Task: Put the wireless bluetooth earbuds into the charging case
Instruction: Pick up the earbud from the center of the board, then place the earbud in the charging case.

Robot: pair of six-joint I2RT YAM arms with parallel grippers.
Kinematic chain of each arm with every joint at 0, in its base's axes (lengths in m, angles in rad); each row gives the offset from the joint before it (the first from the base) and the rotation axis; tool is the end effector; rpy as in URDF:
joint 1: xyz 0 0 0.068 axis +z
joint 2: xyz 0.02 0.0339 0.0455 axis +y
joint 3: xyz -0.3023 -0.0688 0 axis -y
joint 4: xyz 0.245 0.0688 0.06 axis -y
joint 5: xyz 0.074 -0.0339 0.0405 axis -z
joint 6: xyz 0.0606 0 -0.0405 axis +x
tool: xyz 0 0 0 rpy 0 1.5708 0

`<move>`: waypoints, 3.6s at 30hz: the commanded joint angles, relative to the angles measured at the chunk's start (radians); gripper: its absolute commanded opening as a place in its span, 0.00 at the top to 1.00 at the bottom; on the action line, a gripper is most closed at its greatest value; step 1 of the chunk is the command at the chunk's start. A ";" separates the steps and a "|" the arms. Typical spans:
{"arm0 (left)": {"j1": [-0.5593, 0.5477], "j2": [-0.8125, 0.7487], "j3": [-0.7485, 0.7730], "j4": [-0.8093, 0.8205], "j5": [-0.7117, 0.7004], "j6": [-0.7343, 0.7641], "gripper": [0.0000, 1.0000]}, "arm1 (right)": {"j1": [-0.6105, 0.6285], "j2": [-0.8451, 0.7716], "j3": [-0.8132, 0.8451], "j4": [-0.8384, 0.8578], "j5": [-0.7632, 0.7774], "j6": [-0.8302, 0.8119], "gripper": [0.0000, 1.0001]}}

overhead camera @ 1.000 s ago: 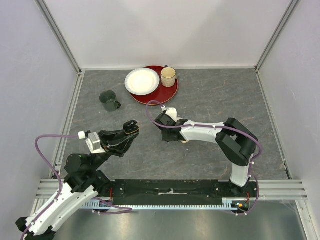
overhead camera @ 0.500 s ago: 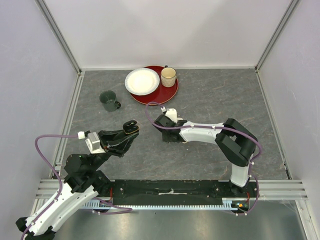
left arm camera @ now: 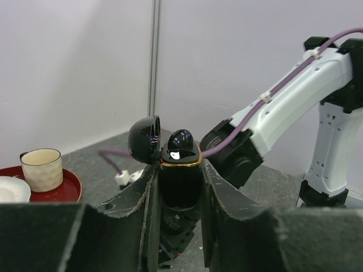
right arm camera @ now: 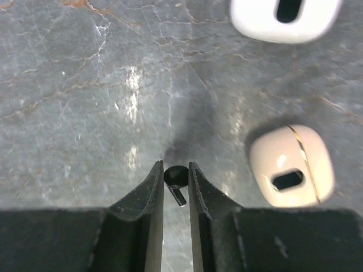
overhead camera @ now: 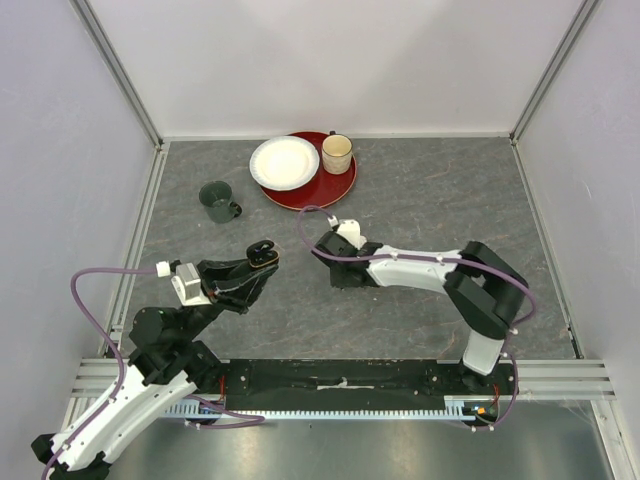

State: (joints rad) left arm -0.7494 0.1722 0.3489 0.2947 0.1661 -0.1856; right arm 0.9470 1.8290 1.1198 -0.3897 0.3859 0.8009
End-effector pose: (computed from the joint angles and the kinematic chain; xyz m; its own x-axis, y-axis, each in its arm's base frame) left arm 0.0459 -0.0564 0.3282 0.1829 -0.4188 -0.8895 0.8276 0.5539 -0.0906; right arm 0.2413 0.2962 0.1758 -0.8303 -0.0150 -0.5571 -0.0803 0.9924 0.0930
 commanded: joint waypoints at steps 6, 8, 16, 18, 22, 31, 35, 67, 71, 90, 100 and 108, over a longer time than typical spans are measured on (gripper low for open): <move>0.001 0.046 0.015 0.069 -0.100 -0.040 0.98 | 0.044 -0.491 -0.135 0.201 0.131 0.003 0.97; 0.002 0.067 0.010 0.092 -0.109 -0.046 0.98 | 0.082 -0.580 -0.146 0.253 0.194 -0.017 1.00; 0.002 0.159 -0.016 0.219 -0.103 -0.101 0.98 | 0.274 -0.783 -0.218 0.595 0.344 -0.156 1.00; 0.001 0.188 -0.013 0.236 -0.094 -0.101 0.98 | 0.297 -0.812 -0.238 0.705 0.343 -0.192 1.00; 0.001 0.217 -0.016 0.270 -0.053 -0.098 0.98 | 0.320 -0.821 -0.250 0.859 0.326 -0.232 1.00; 0.002 0.250 -0.063 0.372 0.033 -0.061 0.98 | 0.331 -0.742 -0.215 1.028 0.194 -0.215 1.00; 0.002 0.260 -0.088 0.423 0.062 -0.041 0.98 | 0.337 -0.706 -0.190 1.042 0.147 -0.198 1.00; -0.001 0.263 -0.087 0.448 0.069 -0.029 0.98 | 0.426 -0.548 -0.098 0.933 0.195 -0.288 1.00; 0.001 0.257 -0.082 0.445 0.067 -0.031 0.98 | 0.446 -0.545 -0.103 0.931 0.237 -0.318 1.00; -0.001 0.245 -0.090 0.437 0.088 -0.026 0.98 | 0.461 -0.531 -0.051 0.956 0.314 -0.361 1.00; 0.001 0.240 -0.074 0.436 0.090 -0.025 0.98 | 0.460 -0.507 -0.058 0.919 0.315 -0.322 1.00; -0.001 0.224 -0.076 0.439 0.066 -0.018 0.98 | 0.461 -0.510 -0.077 0.871 0.303 -0.295 1.00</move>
State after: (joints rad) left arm -0.7483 0.4149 0.2539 0.6792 0.2451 -0.2409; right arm 1.4090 1.3170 1.0328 0.5358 0.6964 0.4862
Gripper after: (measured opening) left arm 0.343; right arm 0.247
